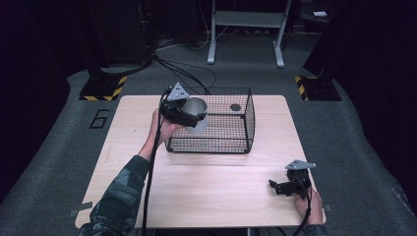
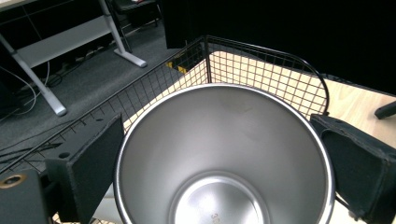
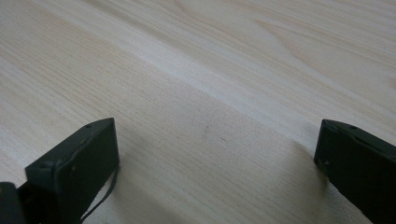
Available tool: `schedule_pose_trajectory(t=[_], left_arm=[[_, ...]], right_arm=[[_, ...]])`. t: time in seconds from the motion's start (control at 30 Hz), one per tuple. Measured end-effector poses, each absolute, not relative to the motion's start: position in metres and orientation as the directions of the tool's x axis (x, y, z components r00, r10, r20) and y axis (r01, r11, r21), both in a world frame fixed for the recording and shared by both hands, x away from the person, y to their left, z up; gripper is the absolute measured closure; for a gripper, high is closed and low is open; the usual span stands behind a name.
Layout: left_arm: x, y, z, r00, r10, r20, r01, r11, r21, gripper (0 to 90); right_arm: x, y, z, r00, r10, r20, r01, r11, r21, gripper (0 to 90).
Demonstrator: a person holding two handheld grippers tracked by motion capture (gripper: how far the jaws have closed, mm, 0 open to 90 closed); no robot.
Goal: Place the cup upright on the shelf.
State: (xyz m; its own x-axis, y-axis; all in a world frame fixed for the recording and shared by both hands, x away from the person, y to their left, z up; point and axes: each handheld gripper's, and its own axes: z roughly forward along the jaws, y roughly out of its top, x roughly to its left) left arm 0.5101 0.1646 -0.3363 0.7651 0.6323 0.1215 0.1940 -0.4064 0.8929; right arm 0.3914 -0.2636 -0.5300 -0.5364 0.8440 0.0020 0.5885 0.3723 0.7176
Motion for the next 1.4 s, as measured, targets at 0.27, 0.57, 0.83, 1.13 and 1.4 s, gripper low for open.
schedule_pose_trajectory(t=[0.27,0.57,0.83,1.13,1.4], left_arm=[[0.519,0.165,-0.342,0.749,0.653,0.116,0.211,-0.400,0.892,6.5],[0.531,0.165,-0.349,0.730,0.672,0.123,0.228,-0.409,0.884,6.5],[0.545,0.158,-0.353,0.723,0.684,0.102,0.255,-0.401,0.880,6.5],[0.553,0.142,-0.363,0.725,0.681,0.105,0.278,-0.428,0.860,6.5],[0.565,0.130,-0.376,0.717,0.691,0.085,0.308,-0.424,0.852,6.5]], right_arm=[[0.391,-0.264,-0.530,-0.537,0.844,0.002,0.588,0.373,0.718,0.0],[0.392,-0.263,-0.530,-0.536,0.844,0.000,0.586,0.373,0.719,0.0],[0.392,-0.264,-0.530,-0.543,0.839,-0.002,0.588,0.383,0.713,0.0],[0.392,-0.264,-0.530,-0.544,0.839,-0.003,0.588,0.383,0.713,0.0],[0.392,-0.264,-0.530,-0.544,0.839,-0.003,0.588,0.383,0.713,0.0]])
